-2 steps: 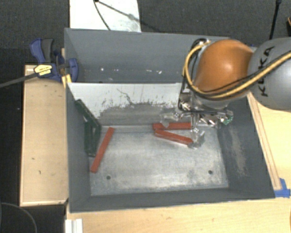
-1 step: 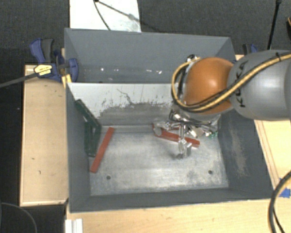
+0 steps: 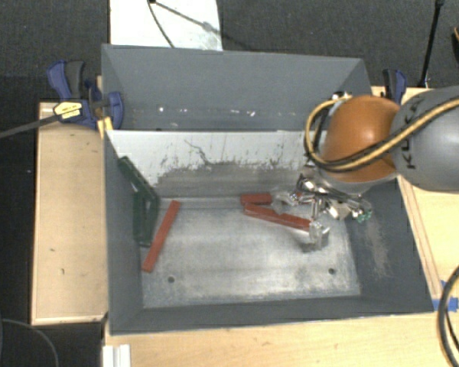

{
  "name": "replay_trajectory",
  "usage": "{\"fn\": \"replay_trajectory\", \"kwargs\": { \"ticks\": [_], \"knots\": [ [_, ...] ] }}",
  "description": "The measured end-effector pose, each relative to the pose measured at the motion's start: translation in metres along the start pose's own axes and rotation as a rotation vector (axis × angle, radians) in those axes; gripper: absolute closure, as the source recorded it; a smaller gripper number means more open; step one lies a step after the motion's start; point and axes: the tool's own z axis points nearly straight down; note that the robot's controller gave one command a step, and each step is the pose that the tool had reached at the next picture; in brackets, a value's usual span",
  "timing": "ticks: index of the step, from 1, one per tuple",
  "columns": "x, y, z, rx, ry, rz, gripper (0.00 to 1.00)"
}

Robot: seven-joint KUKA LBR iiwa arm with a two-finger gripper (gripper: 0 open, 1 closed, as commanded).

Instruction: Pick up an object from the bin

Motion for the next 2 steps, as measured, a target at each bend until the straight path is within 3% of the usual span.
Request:
{"fn": "replay_trajectory", "kwargs": {
  "ticks": [1,2],
  "knots": [
    [-0.0034,0.0023,-0.0021,0.001,-0.006,-0.003,1.0],
    [-0.0021,0.0026,-0.0006,-0.001,-0.002,-0.001,0.0]
  ]
}}
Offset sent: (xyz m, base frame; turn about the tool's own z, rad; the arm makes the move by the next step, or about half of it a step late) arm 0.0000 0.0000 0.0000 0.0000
